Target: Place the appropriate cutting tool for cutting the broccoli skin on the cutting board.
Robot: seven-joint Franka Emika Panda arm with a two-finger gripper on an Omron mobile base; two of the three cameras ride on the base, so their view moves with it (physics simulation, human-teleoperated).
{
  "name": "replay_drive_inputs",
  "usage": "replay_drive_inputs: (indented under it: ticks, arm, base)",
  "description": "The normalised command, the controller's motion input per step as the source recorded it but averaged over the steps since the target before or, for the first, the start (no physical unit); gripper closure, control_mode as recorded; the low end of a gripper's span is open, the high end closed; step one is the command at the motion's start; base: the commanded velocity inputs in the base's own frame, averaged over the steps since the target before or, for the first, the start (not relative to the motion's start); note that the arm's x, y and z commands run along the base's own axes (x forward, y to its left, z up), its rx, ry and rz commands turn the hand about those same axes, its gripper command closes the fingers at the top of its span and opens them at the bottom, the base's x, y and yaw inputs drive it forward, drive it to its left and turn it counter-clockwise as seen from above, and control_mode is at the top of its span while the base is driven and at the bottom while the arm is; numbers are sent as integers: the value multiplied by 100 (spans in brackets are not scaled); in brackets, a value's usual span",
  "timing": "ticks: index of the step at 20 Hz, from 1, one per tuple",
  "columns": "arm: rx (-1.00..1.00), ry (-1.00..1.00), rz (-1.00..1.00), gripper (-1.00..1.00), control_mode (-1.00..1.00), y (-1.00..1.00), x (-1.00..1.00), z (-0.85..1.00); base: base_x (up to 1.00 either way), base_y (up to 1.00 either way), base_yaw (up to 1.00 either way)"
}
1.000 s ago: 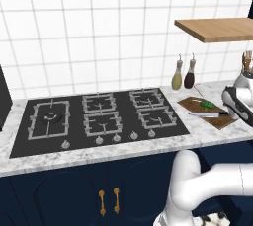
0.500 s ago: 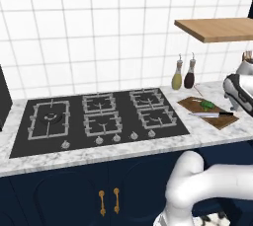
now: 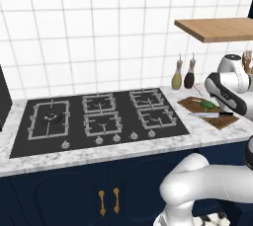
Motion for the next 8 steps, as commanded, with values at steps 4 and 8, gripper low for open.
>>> replay_drive_inputs:
  ticks: [4, 8]
  arm:
    - [-1, 0, 10, -100, -100, 50, -22, 0]
    - [0, 1, 5, -100, -100, 44, -4, -5]
  base:
    - [0, 0, 0]
    - [0, 0, 0]
